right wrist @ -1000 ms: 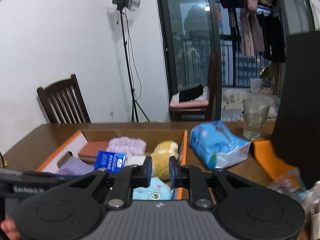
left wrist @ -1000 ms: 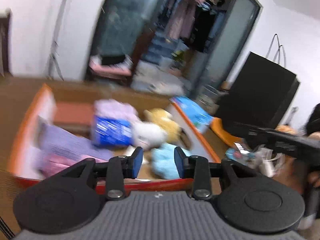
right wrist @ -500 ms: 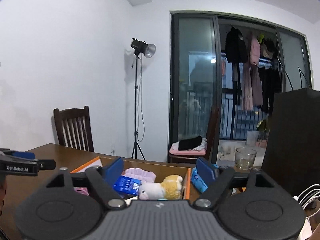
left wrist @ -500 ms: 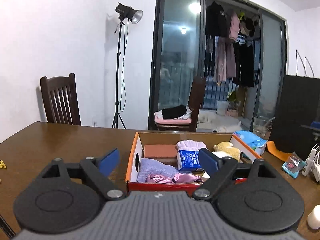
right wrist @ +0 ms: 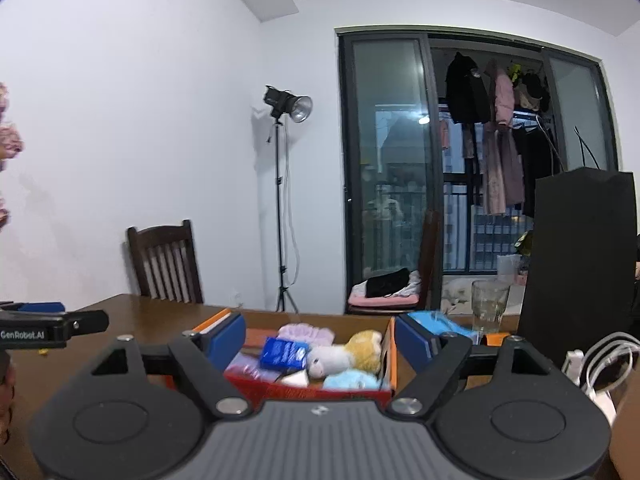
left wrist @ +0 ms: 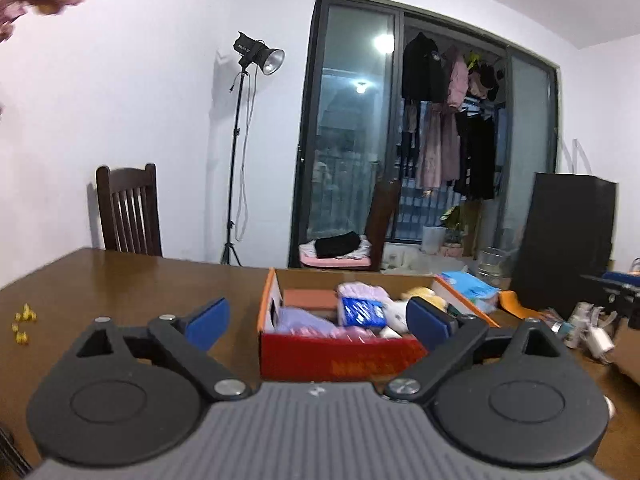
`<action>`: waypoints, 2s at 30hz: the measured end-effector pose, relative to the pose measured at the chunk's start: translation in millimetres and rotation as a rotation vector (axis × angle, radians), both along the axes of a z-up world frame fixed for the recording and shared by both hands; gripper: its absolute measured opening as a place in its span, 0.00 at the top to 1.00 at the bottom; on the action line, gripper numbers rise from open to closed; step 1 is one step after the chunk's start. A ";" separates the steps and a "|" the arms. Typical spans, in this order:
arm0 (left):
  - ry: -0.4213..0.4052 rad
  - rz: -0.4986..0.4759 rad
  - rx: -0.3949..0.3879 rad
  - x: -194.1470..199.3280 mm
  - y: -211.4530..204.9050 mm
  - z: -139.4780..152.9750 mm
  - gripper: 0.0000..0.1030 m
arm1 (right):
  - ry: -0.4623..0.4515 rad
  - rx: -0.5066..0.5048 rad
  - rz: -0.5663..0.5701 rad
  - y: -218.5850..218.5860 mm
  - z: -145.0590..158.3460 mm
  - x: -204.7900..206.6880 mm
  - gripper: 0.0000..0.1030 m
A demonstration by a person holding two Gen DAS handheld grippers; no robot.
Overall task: Organize soft objects
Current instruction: 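Open the left gripper over the box and withdraw both grippers, then grasp the white round sponge with the right gripper while the left grasps the plastic bundle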
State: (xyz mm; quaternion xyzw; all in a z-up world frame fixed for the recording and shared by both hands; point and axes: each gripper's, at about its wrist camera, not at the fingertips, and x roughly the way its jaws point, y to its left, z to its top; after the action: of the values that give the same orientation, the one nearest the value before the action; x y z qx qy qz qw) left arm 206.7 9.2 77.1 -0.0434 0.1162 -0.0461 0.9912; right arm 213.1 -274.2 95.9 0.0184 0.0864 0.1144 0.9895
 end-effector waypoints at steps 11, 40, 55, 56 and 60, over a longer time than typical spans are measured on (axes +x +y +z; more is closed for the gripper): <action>0.067 -0.016 -0.028 -77.6 12.9 -50.5 0.04 | 0.088 -0.062 -0.003 1.8 -54.8 -102.0 0.21; 0.223 -0.275 0.027 48.9 -76.5 -72.2 0.04 | 0.408 -0.029 -0.314 -86.1 -125.4 23.8 0.46; 0.391 -0.340 0.082 175.5 -148.2 -110.9 0.56 | 0.393 -0.040 -0.059 -42.5 -117.1 62.7 0.47; 0.381 -0.340 0.086 174.1 -147.3 -111.5 0.57 | 0.395 -0.039 -0.057 -42.6 -118.1 64.0 0.47; 0.361 -0.344 0.076 163.8 -139.8 -100.7 0.59 | 0.402 -0.032 -0.051 -42.4 -121.6 66.1 0.47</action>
State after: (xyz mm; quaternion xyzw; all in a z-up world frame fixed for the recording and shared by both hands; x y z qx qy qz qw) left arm 370.5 -130.6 -23.6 0.0066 0.2987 -0.2012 0.9329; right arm 279.3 -316.6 -25.7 0.0275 0.2833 0.0818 0.9551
